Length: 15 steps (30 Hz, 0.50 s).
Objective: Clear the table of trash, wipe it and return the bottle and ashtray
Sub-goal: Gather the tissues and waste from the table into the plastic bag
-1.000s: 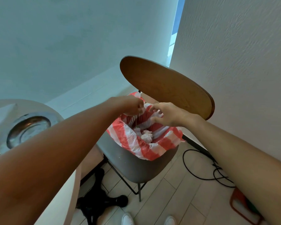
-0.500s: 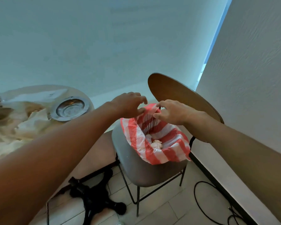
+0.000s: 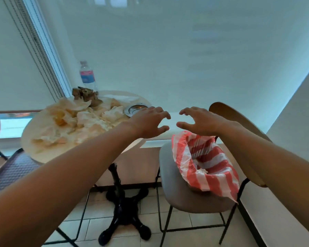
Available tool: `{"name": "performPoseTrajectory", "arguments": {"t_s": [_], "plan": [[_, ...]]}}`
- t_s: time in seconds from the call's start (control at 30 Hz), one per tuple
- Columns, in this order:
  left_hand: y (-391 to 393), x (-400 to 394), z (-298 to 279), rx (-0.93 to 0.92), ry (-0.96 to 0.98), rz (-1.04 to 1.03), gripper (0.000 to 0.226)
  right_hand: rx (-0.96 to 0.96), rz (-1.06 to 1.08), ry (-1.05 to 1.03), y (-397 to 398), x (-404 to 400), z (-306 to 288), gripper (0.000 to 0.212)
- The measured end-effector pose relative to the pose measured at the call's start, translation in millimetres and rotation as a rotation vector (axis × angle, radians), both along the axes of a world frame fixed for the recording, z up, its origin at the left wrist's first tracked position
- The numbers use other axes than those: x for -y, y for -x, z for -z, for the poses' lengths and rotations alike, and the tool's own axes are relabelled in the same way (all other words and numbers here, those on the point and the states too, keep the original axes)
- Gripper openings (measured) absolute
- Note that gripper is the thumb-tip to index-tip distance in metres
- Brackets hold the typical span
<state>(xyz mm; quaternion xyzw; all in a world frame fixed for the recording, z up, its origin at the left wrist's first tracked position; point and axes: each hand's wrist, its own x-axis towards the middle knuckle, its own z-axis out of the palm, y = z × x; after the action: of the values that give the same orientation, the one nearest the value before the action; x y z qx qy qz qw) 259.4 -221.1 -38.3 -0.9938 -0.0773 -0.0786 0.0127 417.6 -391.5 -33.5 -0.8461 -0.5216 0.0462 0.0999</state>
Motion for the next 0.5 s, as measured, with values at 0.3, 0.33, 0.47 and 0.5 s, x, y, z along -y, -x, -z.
{"name": "performPoseTrajectory", "arguments": {"t_s": [0.3,0.33,0.47,0.5], "plan": [[90.6,-51.4,-15.2,0.060,-0.014,-0.141,0.048,0.013,-0.157,-0.043,61.0,-70.5,-18.5,0.061],[99.6,-58.3,-15.3,0.063,-0.017,-0.153,0.048,0.008,-0.161,-0.045,67.2,-78.1,-20.3,0.060],[138.2,-94.2,-14.1,0.077,-0.010,-0.189,0.051,-0.022,-0.178,-0.074,94.4,-109.0,-23.6,0.058],[146.8,-103.1,-14.2,0.083,-0.001,-0.188,0.052,-0.025,-0.179,-0.077,100.7,-115.5,-23.4,0.058]]}}
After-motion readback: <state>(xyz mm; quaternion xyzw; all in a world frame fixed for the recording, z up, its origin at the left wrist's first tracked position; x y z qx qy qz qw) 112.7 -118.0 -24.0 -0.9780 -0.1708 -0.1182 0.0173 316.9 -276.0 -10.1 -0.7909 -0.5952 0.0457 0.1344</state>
